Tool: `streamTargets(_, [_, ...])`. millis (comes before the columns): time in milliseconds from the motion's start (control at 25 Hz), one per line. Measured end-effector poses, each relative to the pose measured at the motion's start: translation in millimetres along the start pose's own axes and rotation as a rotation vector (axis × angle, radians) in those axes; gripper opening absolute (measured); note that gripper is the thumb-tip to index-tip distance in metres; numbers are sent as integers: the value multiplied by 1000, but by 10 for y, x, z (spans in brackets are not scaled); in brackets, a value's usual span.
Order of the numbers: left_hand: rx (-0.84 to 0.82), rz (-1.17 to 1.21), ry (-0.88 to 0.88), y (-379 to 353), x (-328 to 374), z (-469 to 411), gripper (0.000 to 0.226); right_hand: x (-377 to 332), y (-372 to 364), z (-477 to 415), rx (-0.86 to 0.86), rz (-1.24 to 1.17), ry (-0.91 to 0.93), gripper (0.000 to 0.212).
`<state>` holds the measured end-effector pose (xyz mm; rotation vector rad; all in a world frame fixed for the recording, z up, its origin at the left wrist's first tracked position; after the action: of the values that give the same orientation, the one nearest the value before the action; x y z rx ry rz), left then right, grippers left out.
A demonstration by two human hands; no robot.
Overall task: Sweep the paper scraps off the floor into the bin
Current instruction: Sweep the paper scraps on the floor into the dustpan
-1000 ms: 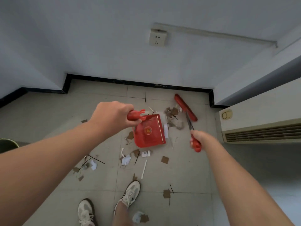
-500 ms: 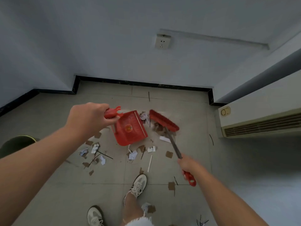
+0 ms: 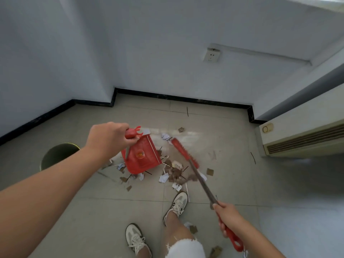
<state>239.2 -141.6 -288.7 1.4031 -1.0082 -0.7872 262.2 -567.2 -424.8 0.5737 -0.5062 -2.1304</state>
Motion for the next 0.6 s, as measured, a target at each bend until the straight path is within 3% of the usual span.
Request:
streamTargets(240, [1,15,66,-64,-74,-115,54,-863,484,-288,87,-93,90,46])
streamTargets(480, [72,22,105,-288,88,-748,58,-2163,733,-1704,96,-182,148,68])
streamTargets(600, [91,8,50,-455,268,-1053,57,-2507,671,-2360,60,-229,145,56])
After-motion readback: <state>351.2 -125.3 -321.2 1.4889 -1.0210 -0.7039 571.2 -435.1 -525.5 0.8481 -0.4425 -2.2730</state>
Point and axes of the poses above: each hand's wrist, its own z-axis away from the middle knuckle, its own y-axis out of the back of the hand, x = y × z, the point moved 7 cm from there along -z, towards the middle knuckle, and after that the axes turned 10 degrees about x, right-handed, at the moved point
